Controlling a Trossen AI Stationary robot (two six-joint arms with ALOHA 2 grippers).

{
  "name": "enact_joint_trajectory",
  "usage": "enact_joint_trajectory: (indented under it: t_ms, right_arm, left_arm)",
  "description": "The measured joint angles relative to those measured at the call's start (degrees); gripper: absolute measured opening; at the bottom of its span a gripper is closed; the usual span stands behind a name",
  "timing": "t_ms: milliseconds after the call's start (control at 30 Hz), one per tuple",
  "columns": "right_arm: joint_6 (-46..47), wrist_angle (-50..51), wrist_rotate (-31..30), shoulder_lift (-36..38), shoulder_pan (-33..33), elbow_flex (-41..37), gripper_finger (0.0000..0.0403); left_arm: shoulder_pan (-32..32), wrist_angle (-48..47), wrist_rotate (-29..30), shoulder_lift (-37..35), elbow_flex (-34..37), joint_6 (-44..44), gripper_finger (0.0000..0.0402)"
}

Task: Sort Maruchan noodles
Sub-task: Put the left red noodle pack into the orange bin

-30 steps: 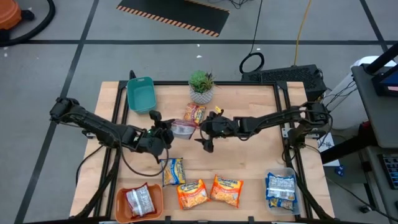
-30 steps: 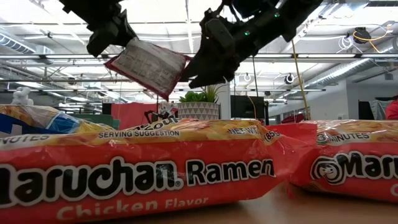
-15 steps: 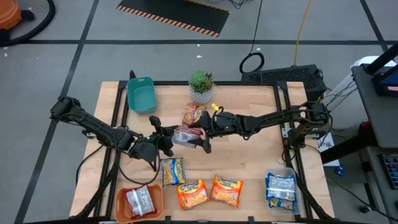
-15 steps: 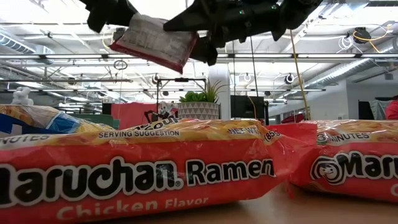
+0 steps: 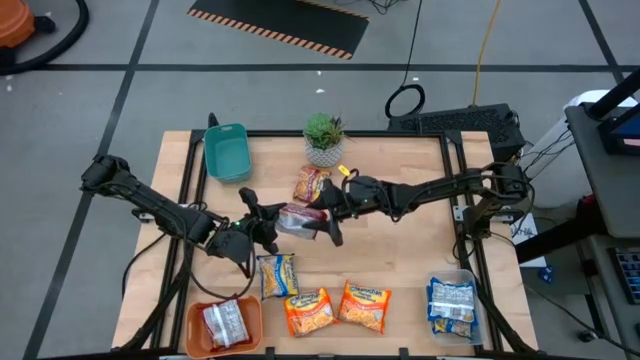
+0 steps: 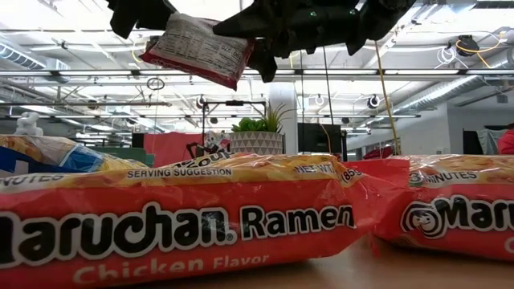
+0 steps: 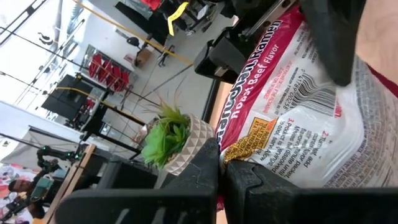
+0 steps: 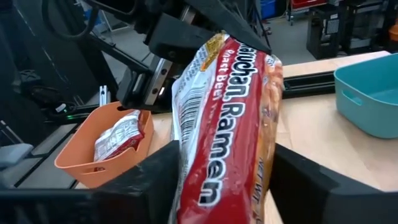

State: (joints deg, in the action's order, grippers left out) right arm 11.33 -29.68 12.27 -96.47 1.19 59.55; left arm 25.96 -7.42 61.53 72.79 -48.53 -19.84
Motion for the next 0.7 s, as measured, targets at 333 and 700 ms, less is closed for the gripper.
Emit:
enact_joint_trajectory:
  t_ms: [333,700]
  right_arm:
    - [-1.40,-0.32,-0.13,0.31,0.15,0.00,0.0137]
    - [-1.68,0.58,-0.12,2.86,0.61,-0.04,0.0131]
  left_arm:
    - [-0.02,0.04,-0.56,-0.31,0.00,5.77,0.0022]
    - [1.06,-4.91,-13.45,-11.34,0.00,20.36,0.0184]
